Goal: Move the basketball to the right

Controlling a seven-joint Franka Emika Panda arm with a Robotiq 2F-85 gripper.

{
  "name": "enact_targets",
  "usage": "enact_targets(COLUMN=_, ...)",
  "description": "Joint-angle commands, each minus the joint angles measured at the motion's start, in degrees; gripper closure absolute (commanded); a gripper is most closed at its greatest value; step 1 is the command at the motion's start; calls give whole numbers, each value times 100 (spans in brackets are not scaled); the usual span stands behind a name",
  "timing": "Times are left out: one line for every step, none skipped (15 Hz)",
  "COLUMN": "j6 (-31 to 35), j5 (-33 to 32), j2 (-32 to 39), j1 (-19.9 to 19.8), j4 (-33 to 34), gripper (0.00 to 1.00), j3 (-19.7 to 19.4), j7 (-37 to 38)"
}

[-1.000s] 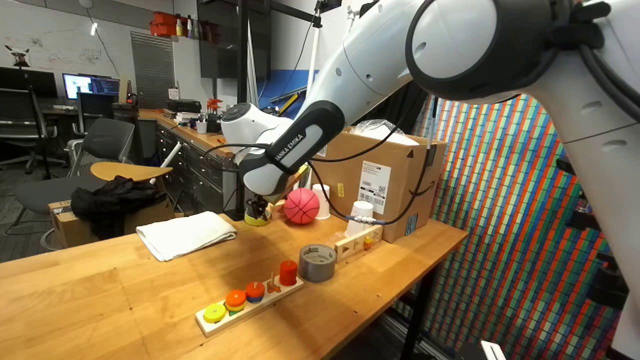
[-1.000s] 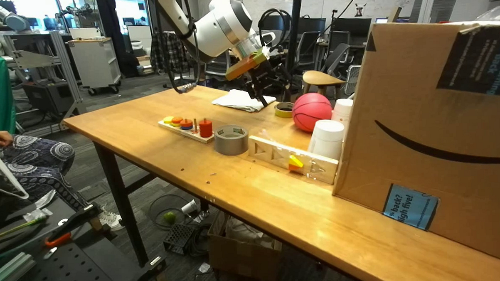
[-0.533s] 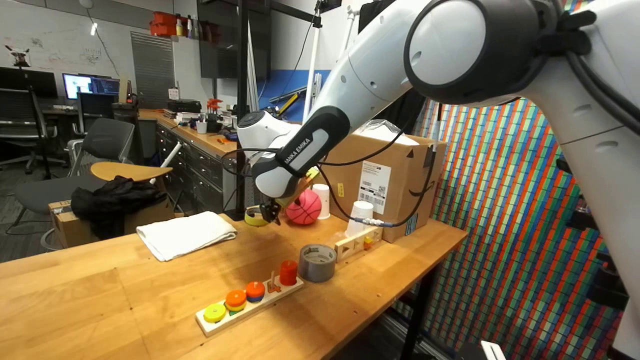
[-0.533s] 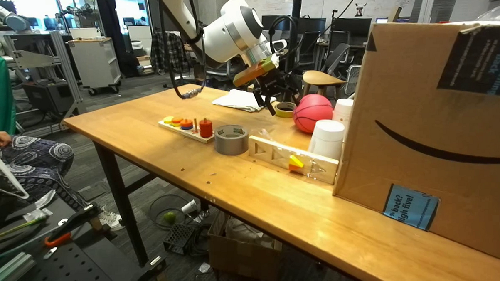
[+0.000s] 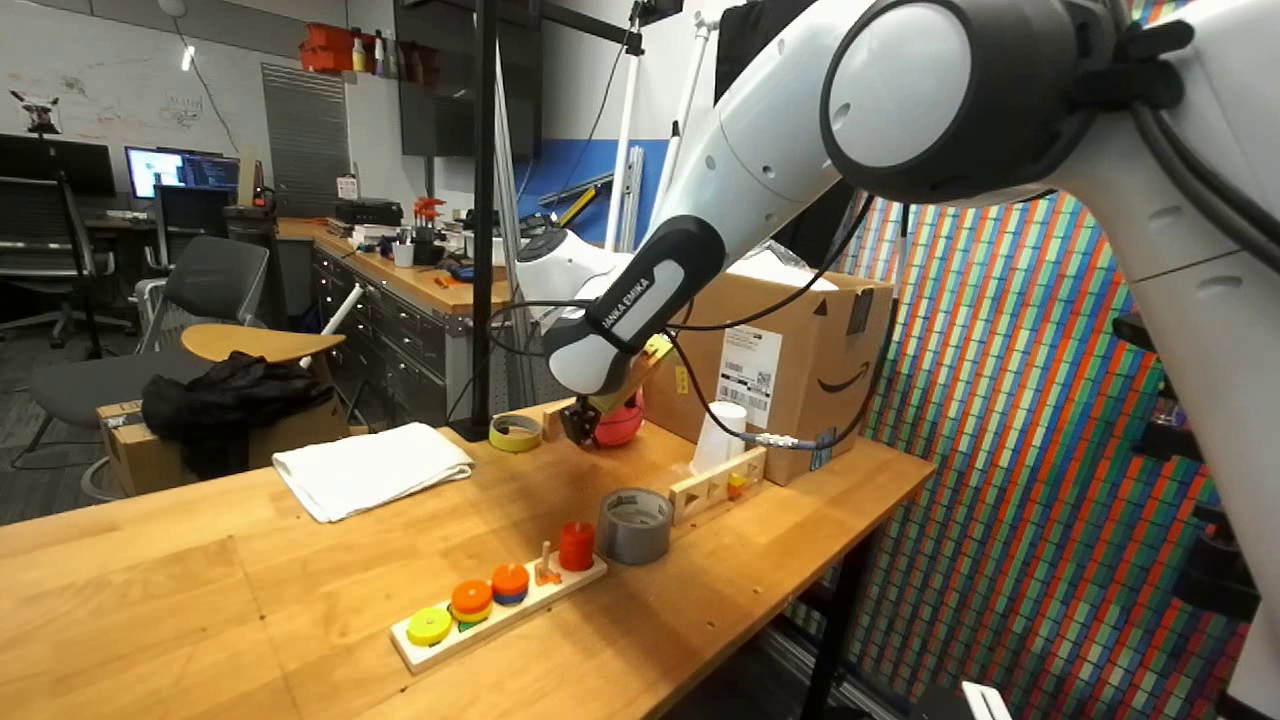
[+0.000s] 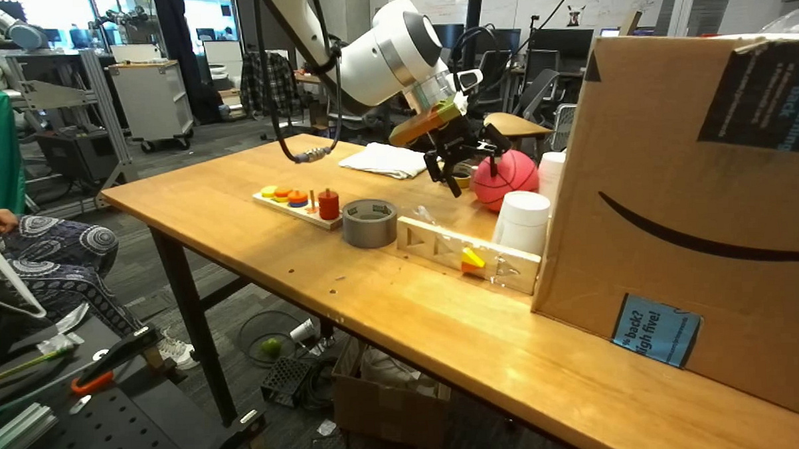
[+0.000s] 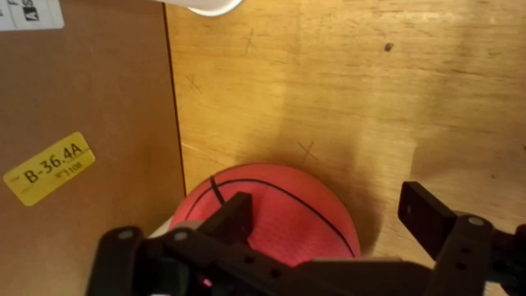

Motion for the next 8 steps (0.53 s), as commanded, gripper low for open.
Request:
enact_targets(j6=25, j5=73, j2=-272, j1=-84, j4=-288, gripper=0, j3=-152, j7=-41)
enact_targets(j6=16, j5=72, j2=-299, j1=-106, j4=-323, gripper=0, j3=-180, j7=-37)
enact_targets(j6=11, j5=67, j2=-327, j1=-126, j4=-356, gripper=0, j3=-200, j7=-35)
enact_targets(j6=3, j5=48, j2=-357, j1=-131, j4=-390, gripper=0, j3=-218, j7=-20)
enact_targets(j6=-5, j5=35, j2=-387, j1=-133, j4=-415, gripper=0, j3=-232, j7=-10)
enact_targets(j6=0, j5=25, j2=-424, j1=-134, j4=-446, gripper=0, j3=-241, j7=0)
enact_targets(j6=-3, j5=12, j2=-473, j1=-128, j4=-484, gripper=0, j3=-246, j7=2)
enact_targets(j6=-1, j5=-3, j2=-529, j1=-121, j4=-526, gripper=0, j3=-247, j7=1)
